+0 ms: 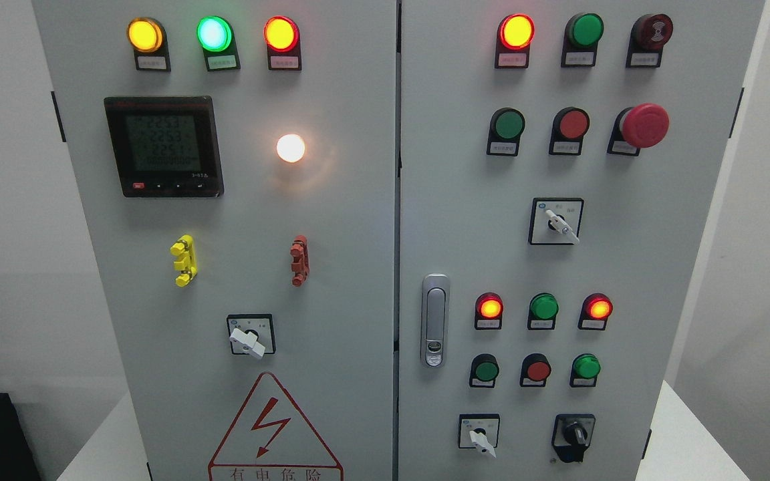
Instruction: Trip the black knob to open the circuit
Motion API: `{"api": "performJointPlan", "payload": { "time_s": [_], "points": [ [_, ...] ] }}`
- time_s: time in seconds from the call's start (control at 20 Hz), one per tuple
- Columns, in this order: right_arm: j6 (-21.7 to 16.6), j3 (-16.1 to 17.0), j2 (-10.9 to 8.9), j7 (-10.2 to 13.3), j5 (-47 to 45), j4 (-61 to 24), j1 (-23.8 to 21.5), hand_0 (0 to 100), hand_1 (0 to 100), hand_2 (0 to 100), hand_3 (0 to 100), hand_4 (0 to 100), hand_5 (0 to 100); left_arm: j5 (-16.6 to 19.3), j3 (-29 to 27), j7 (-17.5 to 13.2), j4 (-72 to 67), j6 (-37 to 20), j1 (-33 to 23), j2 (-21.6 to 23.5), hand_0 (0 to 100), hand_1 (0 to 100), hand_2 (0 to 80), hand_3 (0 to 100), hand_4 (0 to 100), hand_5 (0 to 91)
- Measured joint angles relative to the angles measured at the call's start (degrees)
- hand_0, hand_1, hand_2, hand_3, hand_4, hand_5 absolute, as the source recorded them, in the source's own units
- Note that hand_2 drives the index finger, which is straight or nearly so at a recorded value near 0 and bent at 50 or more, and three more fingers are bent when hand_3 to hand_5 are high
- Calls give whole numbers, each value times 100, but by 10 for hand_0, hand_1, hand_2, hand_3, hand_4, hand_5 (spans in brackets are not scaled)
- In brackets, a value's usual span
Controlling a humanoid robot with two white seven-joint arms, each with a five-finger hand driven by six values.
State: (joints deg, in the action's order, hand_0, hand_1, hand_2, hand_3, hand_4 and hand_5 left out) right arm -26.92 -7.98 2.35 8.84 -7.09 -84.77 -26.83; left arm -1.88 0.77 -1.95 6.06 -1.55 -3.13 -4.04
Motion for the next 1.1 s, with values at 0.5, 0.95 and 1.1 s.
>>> {"api": "performJointPlan", "payload": {
  "time_s": [0.5, 0.95, 1.1],
  "points": [
    [75, 0, 0, 17, 0, -574, 102, 0, 48, 0, 1000, 851, 803, 0, 0, 0, 0, 0, 0, 0, 120, 389, 0, 0, 0, 0],
    [435, 0, -2, 18, 3, -1174, 306, 0, 56, 0, 1000, 947, 939, 0, 0, 0, 0, 0, 0, 0, 120, 389, 0, 0, 0, 0],
    [578, 0, -2, 22, 3, -1339, 374, 0, 55, 0, 1000, 982, 973, 0, 0, 0, 0, 0, 0, 0, 120, 389, 0, 0, 0, 0]
  ]
}}
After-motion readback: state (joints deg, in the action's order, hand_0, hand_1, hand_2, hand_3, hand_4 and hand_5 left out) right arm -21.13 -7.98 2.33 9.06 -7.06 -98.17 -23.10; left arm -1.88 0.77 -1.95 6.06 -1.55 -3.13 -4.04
